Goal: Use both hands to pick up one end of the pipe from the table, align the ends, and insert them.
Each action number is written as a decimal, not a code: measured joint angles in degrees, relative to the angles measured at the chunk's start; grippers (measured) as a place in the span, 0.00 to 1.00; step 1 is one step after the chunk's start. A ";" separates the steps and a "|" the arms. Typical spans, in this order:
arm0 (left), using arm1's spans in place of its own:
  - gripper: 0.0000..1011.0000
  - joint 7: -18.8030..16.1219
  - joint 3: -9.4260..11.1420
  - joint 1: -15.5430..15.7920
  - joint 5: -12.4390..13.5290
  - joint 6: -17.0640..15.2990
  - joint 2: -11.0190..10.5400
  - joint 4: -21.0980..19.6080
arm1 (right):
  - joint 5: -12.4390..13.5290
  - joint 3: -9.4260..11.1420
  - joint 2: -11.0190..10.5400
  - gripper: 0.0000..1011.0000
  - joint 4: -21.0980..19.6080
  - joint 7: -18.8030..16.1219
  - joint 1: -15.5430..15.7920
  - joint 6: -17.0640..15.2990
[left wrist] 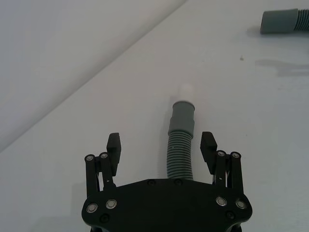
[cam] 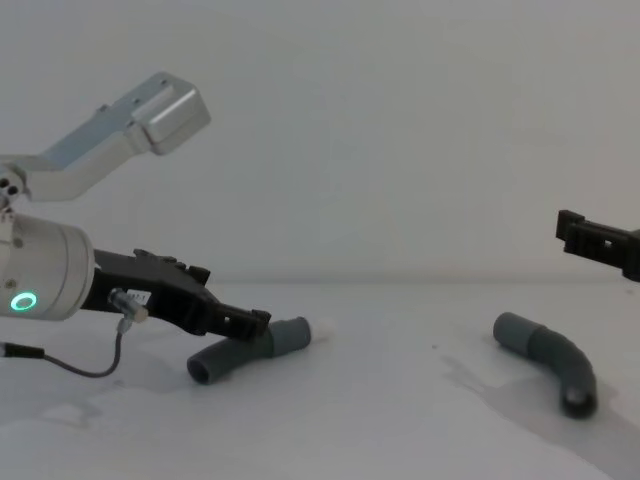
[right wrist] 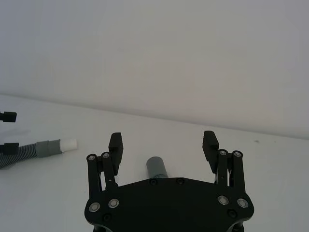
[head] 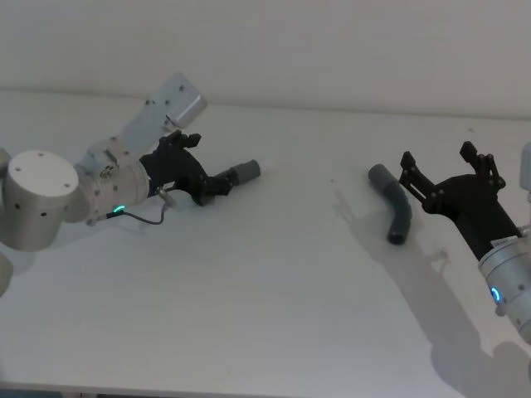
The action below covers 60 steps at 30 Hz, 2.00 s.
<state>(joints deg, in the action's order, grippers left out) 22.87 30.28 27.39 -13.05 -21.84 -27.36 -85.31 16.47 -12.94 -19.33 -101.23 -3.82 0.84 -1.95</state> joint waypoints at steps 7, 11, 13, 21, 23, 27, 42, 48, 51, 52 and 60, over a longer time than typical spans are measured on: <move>0.99 0.92 0.70 1.00 0.89 -0.11 0.46 1.51 | 0.00 0.00 0.00 0.99 0.00 0.00 0.00 0.00; 0.99 1.35 0.98 1.51 1.24 0.03 0.85 2.31 | 0.00 0.00 0.00 0.99 0.00 0.00 0.00 0.00; 0.99 1.55 1.08 1.73 1.35 0.09 1.06 2.68 | 0.00 0.00 0.00 0.99 0.00 0.00 0.00 0.00; 0.99 2.73 1.55 2.89 1.75 0.12 2.10 4.64 | 0.00 0.00 0.00 0.99 0.00 0.00 0.00 0.00; 0.99 3.02 1.69 3.25 1.82 0.09 2.46 5.30 | 0.00 0.00 0.00 0.99 0.00 0.00 0.00 0.00; 0.99 3.43 1.93 3.83 2.11 0.06 3.03 6.31 | 0.00 0.00 0.00 0.99 0.00 0.00 0.00 0.00; 0.99 3.73 2.27 5.42 3.24 0.49 5.27 9.62 | 0.00 0.00 0.00 0.99 0.00 0.00 0.00 0.00; 0.99 3.61 2.11 5.63 3.54 0.50 5.82 10.29 | 0.00 0.00 0.00 0.99 0.00 0.00 0.00 0.00; 0.99 3.64 2.01 5.63 3.61 0.49 5.89 10.33 | 0.00 0.00 0.00 0.99 0.00 0.00 0.00 0.00; 0.99 3.65 1.98 5.63 3.62 0.49 5.90 10.33 | 0.00 0.00 0.00 0.99 0.00 0.00 0.00 0.00; 0.99 4.34 1.64 5.48 3.69 0.12 5.95 10.28 | 0.00 0.00 0.00 0.99 0.00 0.00 0.00 0.00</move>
<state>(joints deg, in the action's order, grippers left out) 27.22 31.92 32.87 -9.36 -21.72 -21.41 -75.03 16.46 -12.94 -19.33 -101.23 -3.83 0.84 -1.95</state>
